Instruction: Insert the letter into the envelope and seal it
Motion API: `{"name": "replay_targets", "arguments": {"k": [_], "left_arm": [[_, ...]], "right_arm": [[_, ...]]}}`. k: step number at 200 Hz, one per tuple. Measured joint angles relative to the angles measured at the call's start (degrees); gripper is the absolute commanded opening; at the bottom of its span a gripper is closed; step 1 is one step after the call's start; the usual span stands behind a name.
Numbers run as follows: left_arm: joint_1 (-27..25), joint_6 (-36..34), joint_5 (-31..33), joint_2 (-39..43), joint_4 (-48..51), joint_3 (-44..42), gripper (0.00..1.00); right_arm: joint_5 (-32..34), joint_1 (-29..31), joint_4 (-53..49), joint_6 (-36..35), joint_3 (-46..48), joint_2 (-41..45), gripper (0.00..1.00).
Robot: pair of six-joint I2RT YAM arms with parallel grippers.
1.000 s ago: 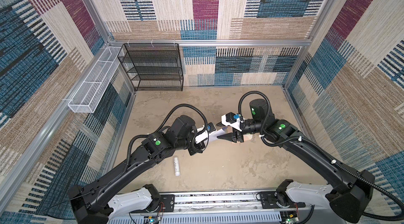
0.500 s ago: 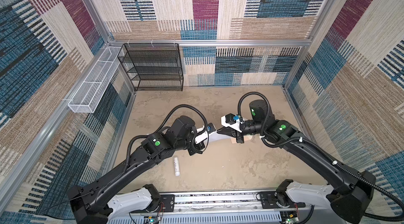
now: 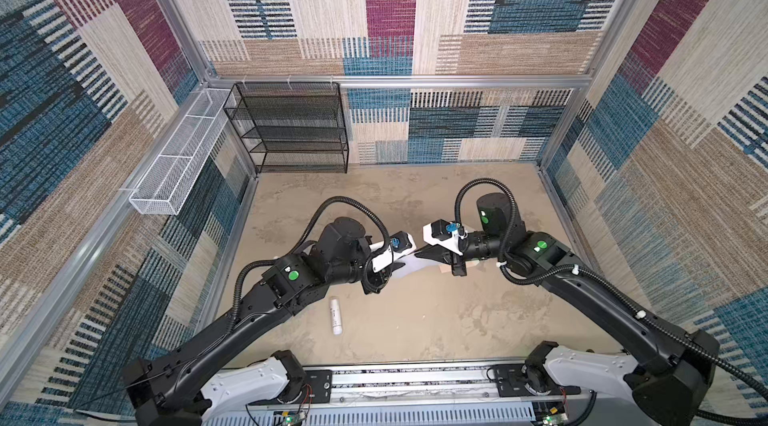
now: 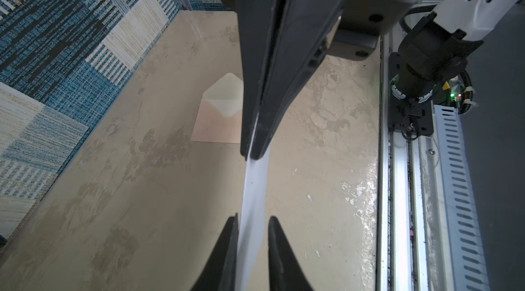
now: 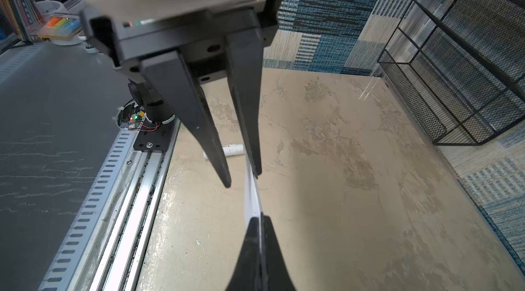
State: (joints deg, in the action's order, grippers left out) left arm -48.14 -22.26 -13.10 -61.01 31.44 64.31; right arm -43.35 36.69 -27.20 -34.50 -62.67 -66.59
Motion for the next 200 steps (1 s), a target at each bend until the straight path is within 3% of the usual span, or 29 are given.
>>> {"name": "replay_targets", "arguments": {"k": [40, 105, 130, 173, 186, 200], "left_arm": [[0.0, 0.7, -3.58, -1.86, -2.36, 0.09, 0.16], [-0.02, 1.11, -4.39, -2.45, -2.71, -0.04, 0.11], [-0.09, 1.16, -4.79, -2.54, -2.71, -0.04, 0.0], [-0.09, 1.29, -5.09, -2.49, -3.15, -0.68, 0.0], [-0.09, 1.29, -5.05, -2.25, -3.39, -0.79, 0.11], [-0.11, 1.27, -4.42, -1.81, -3.69, -1.18, 0.13]], "right_arm": [[-0.13, 0.22, 0.33, 1.09, 1.31, 0.83, 0.0], [-0.15, 0.48, 0.37, 1.27, 1.36, 0.94, 0.0], [-0.24, 0.48, 0.35, 1.29, 1.36, 0.74, 0.0], [-0.09, 0.55, -0.13, 1.46, 1.36, 0.81, 0.0], [-0.04, 0.59, -0.2, 1.46, 1.36, 1.11, 0.0], [0.0, 0.57, -0.13, 1.46, 1.36, 1.46, 0.0]]}}
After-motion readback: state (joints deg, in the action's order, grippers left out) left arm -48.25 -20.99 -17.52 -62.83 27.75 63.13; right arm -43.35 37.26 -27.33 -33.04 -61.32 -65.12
